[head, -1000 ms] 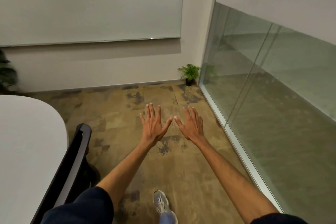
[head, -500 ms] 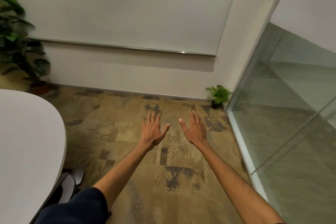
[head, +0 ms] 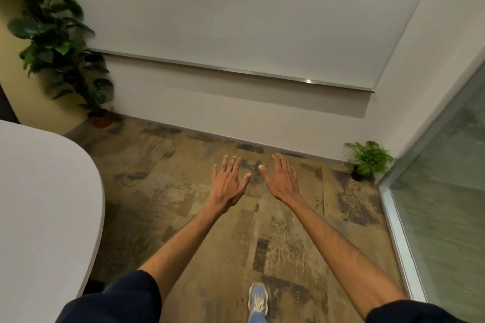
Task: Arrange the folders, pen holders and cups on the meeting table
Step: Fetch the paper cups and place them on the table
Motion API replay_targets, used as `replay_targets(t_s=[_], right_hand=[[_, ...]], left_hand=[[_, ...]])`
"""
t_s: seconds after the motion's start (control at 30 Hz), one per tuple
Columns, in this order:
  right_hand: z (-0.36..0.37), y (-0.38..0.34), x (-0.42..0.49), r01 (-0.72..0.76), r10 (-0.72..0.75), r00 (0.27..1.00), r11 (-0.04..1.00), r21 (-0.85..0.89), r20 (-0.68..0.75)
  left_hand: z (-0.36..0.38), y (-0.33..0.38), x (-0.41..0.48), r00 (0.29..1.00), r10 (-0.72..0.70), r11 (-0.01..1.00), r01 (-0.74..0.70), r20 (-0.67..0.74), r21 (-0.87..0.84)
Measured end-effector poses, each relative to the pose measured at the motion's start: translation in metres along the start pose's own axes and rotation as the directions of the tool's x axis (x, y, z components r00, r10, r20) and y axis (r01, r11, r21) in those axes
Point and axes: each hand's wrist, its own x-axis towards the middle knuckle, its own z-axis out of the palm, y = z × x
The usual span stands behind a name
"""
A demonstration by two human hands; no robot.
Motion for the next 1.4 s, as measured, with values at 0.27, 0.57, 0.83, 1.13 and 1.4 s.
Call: replay_targets(t_s=[0.27, 0.57, 0.83, 1.13, 1.4], right_hand=[[0.002, -0.029, 0.198, 0.218, -0.217, 0.976, 0.974, -0.053, 0.023], [0.034, -0.109, 0.359, 0.382, -0.377, 0.922, 0.923, -0.042, 0.084], [0.116, -0.202, 0.484, 0.456, -0.449, 0.880, 0.890, -0.011, 0.157], [0.202, -0.358, 0.614, 0.559, -0.537, 0.806, 0.829, -0.020, 0.249], [0.286, -0.474, 0.681, 0.631, -0.607, 0.718, 0.774, 0.051, 0.340]], left_hand=[[-0.011, -0.044, 0.170, 0.986, -0.121, 0.991, 0.126, -0.112, 0.039], [-0.048, -0.134, 0.282, 0.917, -0.298, 0.942, 0.327, -0.266, 0.072], [-0.063, -0.262, 0.389, 0.873, -0.396, 0.902, 0.428, -0.284, 0.055], [-0.133, -0.426, 0.470, 0.800, -0.517, 0.830, 0.556, -0.306, 0.052], [-0.164, -0.541, 0.500, 0.693, -0.644, 0.729, 0.684, -0.323, 0.016]])
